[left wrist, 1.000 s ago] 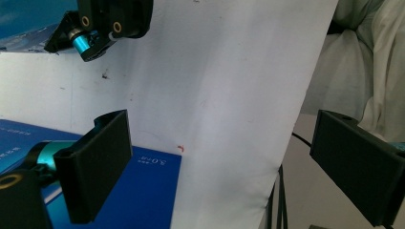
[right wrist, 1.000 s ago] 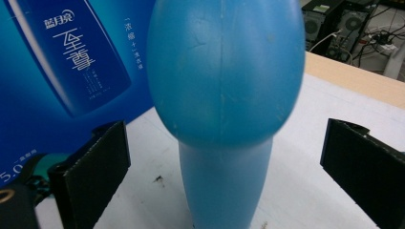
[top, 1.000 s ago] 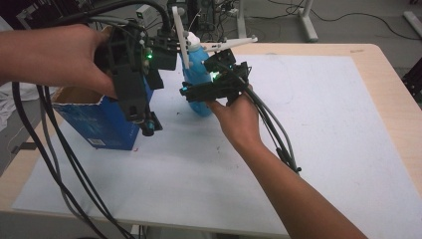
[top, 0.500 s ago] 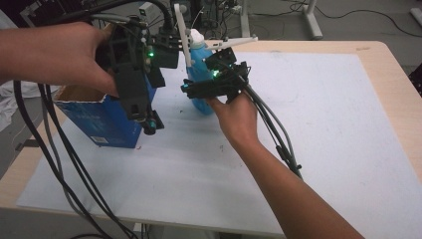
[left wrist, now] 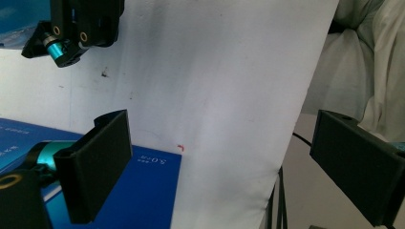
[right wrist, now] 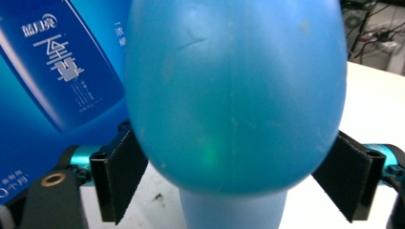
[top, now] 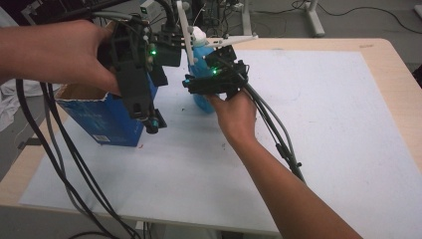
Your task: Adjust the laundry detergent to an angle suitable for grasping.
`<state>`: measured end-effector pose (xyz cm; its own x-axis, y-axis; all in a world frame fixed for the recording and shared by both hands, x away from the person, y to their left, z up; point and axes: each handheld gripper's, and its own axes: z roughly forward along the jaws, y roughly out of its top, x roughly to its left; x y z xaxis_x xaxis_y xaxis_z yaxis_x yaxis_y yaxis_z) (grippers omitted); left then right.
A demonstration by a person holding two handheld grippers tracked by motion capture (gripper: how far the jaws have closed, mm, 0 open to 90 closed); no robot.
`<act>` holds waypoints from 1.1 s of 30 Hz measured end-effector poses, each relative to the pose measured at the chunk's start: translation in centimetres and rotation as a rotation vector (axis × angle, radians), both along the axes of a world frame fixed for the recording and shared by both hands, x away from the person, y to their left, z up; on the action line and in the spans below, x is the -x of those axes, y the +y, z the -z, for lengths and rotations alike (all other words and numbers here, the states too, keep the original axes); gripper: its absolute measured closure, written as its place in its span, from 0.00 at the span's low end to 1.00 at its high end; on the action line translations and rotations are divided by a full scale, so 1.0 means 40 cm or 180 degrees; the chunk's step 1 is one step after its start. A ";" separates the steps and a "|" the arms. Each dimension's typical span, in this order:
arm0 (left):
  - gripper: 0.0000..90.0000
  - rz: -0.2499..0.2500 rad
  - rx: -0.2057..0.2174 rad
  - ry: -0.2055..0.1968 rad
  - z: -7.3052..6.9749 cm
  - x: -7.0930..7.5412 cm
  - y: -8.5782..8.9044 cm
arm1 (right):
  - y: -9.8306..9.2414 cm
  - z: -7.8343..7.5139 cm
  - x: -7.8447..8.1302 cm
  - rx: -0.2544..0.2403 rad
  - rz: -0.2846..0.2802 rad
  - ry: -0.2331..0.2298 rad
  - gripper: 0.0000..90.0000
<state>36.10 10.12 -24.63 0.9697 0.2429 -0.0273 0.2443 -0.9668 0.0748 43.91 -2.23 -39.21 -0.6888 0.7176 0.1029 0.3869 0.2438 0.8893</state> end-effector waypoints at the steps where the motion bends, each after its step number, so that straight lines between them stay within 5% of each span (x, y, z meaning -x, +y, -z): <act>1: 0.08 0.0015 -0.0014 0.0005 -0.001 -0.002 0.001 | 0.001 0.001 -0.001 -0.0009 0.0007 0.0006 0.19; 4: 0.08 0.0018 -0.0015 0.0004 0.000 -0.003 0.001 | 0.002 0.001 0.000 -0.0024 -0.0066 -0.0008 0.31; 23: 0.08 -0.0022 0.0009 0.0014 0.004 -0.003 0.010 | -0.001 -0.010 -0.005 -0.0058 0.0010 -0.0038 0.46; 33: 0.08 -0.0025 0.0015 0.0014 0.003 -0.003 0.015 | 0.004 -0.019 0.005 0.0085 0.0050 -0.0113 0.50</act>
